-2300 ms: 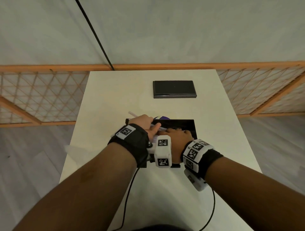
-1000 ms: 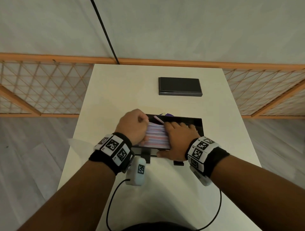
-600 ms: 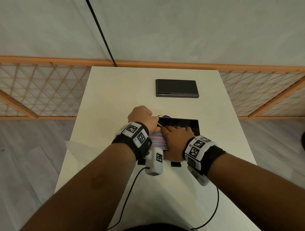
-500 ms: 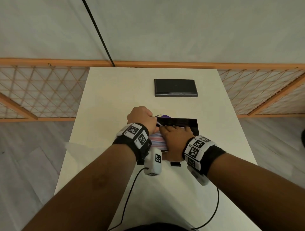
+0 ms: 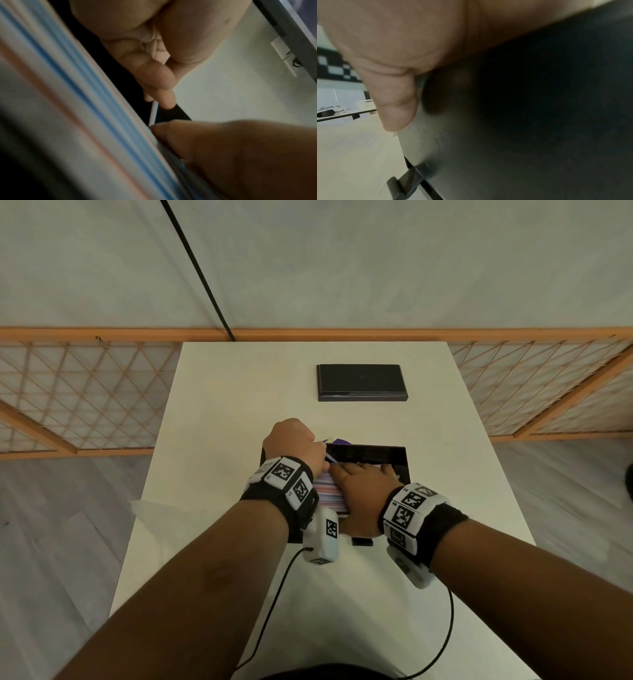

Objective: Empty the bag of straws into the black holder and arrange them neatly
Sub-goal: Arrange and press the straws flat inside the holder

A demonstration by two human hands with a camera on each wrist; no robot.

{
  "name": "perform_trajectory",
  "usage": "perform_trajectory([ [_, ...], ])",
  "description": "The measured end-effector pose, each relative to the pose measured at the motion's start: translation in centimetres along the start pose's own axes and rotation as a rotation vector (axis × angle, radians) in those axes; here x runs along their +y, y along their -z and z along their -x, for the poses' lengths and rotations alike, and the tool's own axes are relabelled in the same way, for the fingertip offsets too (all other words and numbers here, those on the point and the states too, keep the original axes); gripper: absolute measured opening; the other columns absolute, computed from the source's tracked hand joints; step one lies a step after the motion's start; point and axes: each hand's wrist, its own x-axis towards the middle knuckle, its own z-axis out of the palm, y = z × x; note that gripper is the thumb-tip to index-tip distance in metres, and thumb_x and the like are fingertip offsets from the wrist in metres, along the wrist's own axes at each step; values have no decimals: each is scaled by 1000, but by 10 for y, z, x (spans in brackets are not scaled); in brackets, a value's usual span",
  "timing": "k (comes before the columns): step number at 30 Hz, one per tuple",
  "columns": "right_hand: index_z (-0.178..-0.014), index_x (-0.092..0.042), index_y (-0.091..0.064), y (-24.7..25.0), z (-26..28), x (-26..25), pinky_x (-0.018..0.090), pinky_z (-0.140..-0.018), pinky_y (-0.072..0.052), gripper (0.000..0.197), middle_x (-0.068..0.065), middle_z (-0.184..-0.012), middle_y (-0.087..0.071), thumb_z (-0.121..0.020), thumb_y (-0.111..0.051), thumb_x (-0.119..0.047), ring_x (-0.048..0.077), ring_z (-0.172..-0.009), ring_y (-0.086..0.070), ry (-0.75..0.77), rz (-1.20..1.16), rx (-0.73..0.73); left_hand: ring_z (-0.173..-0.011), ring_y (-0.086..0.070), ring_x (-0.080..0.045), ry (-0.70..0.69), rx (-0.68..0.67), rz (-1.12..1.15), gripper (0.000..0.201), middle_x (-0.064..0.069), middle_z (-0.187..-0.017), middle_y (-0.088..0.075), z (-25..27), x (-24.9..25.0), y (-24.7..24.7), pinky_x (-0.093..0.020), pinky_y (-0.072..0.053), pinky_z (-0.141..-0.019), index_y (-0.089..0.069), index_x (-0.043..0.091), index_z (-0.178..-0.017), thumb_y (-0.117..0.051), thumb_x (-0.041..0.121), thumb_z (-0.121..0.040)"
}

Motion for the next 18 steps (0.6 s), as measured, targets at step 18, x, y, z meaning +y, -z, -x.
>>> perform_trajectory([
  [18, -141, -41, -22, 8, 5, 2, 55, -104, -35, 100, -3, -128, -47, -58, -62, -80, 28, -116, -49, -69, 29, 30, -49, -64, -10, 41, -150, -2, 11, -3, -66, -75, 9, -32, 80, -21, -44, -43, -78, 17, -81, -74, 10, -88],
])
